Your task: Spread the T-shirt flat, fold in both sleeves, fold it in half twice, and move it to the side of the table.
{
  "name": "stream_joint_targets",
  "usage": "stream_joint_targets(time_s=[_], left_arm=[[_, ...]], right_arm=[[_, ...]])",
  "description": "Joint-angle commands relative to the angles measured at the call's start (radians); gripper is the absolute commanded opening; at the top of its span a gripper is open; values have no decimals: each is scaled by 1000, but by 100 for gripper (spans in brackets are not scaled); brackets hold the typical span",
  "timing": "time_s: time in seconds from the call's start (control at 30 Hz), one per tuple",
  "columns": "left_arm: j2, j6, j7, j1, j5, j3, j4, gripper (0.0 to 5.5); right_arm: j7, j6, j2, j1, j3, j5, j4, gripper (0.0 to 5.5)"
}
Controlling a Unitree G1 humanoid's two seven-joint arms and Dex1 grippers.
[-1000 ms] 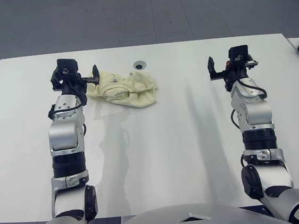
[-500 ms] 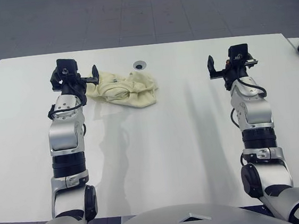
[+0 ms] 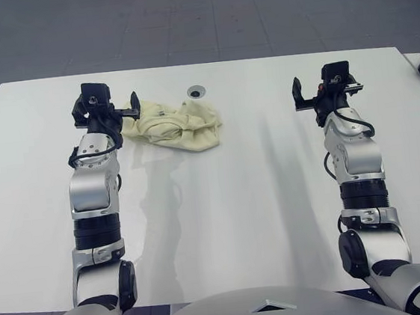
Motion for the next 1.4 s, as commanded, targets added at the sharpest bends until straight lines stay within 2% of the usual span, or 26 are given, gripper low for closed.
stream_joint_targets(time_s=[0.03, 0.17, 0.27, 0.4, 0.5, 0.6, 0.7, 0.8, 0.9, 1.0, 1.1, 1.2, 1.4], left_arm=[[-1, 6, 1, 1, -1, 7, 0, 540], [1, -10, -2, -22, 1, 5, 38, 540], [20, -79, -29, -100, 7, -6, 174, 540], [46, -219, -76, -244, 40, -43, 473, 540], [72, -366, -121, -366, 123, -121, 832, 540], [84, -445, -163, -430, 222, -219, 1065, 540], [78, -508, -206, -439, 297, -298, 1173, 540], [54, -556, -278, -431, 304, -323, 1214, 540], [20, -575, -376, -375, 270, -327, 1157, 540], [12, -519, -463, -242, 228, -339, 957, 540], [13, -385, -503, -90, 191, -353, 672, 540], [26, -244, -553, 14, 157, -372, 399, 540], [10, -27, -539, 70, 110, -351, 131, 540]], right_arm=[[3, 9, -9, -19, 2, -4, 1, 538], [1, 8, -6, -23, 1, -4, 1, 538], [-14, 9, -1, 5, -11, -1, -25, 538], [-24, 12, 5, 26, -14, 0, -40, 538], [-30, 12, 7, 14, -14, 4, -40, 538], [-33, 8, 10, 8, -14, 5, -34, 538], [-37, 6, 15, 17, -15, 7, -40, 538], [-18, 22, 13, 43, -12, 16, -68, 538], [111, 53, -22, 130, 51, 38, -156, 538], [303, 47, -123, 244, 170, 24, -267, 538], [401, 29, -176, 309, 219, 25, -386, 538], [498, -24, -247, 384, 324, -24, -498, 538], [581, -87, -292, 402, 444, -97, -556, 538]])
